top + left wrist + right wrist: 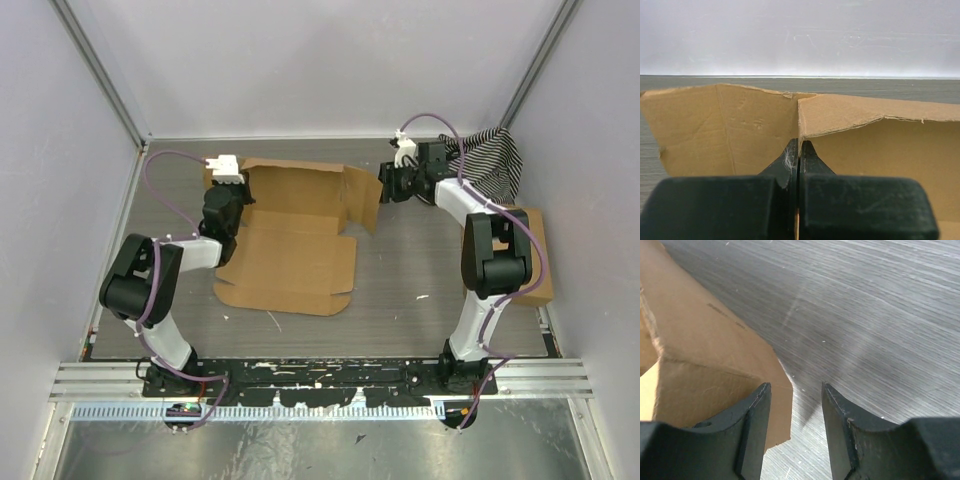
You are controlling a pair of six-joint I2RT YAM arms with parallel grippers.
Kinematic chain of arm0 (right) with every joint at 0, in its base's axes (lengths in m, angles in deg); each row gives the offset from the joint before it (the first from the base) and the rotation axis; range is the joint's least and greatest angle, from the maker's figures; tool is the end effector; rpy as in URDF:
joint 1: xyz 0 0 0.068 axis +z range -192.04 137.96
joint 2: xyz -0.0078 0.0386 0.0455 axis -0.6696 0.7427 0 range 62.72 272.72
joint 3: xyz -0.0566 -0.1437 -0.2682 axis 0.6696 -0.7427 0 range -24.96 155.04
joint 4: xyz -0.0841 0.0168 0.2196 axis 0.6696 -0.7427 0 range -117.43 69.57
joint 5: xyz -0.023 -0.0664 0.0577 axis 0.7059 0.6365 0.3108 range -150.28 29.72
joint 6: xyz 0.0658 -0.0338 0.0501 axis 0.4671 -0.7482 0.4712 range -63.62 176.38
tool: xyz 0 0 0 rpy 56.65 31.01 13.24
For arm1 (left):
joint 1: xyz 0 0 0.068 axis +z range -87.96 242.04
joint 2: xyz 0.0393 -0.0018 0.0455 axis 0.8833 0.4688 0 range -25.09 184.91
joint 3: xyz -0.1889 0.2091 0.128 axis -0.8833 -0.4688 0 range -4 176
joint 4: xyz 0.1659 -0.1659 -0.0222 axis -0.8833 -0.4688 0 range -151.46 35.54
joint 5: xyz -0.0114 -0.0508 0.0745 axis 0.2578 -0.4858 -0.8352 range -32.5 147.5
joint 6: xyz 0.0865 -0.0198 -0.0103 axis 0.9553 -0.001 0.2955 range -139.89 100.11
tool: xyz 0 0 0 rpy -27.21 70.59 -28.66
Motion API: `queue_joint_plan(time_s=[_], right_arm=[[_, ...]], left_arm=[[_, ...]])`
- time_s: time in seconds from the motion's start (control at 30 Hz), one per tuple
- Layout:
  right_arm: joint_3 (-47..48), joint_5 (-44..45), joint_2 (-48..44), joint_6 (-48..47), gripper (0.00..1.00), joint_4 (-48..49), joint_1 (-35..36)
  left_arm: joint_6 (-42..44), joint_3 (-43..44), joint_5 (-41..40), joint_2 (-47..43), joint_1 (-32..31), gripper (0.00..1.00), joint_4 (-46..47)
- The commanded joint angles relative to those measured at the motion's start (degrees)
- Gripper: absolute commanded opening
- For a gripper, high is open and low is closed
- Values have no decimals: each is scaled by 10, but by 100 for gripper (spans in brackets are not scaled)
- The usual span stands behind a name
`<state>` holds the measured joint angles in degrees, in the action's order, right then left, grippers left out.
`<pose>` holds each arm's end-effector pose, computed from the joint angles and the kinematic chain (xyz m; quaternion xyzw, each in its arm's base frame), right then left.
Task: Fold the paper box
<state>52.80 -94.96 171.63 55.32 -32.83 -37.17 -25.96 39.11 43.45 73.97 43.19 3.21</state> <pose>0.4306 0.0821 0.2419 -0.1626 0.8700 0.2862 0.3672 0.3754 -0.1079 0.2695 -0.0102 0.6967 -0.0705 0.7138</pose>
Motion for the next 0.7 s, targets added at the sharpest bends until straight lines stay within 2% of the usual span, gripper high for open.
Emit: queue_joint_plan(time_s=[0.0, 0.2, 0.33, 0.5, 0.67], right_arm=[[-9, -32, -49, -30, 51, 26, 7], [-8, -55, -64, -42, 51, 15, 15], [-11, -89, -78, -57, 51, 1, 17], [-2, -132, -66, -81, 51, -23, 29], [15, -162, -50, -110, 51, -66, 41]], left_arm=[[14, 30, -22, 1, 1, 0, -86], [16, 44, -33, 14, 1, 0, -113], [6, 33, -28, 15, 1, 0, -93], [1, 0, -12, 19, 1, 0, -27], [-9, -66, -5, 24, 0, 0, 99]])
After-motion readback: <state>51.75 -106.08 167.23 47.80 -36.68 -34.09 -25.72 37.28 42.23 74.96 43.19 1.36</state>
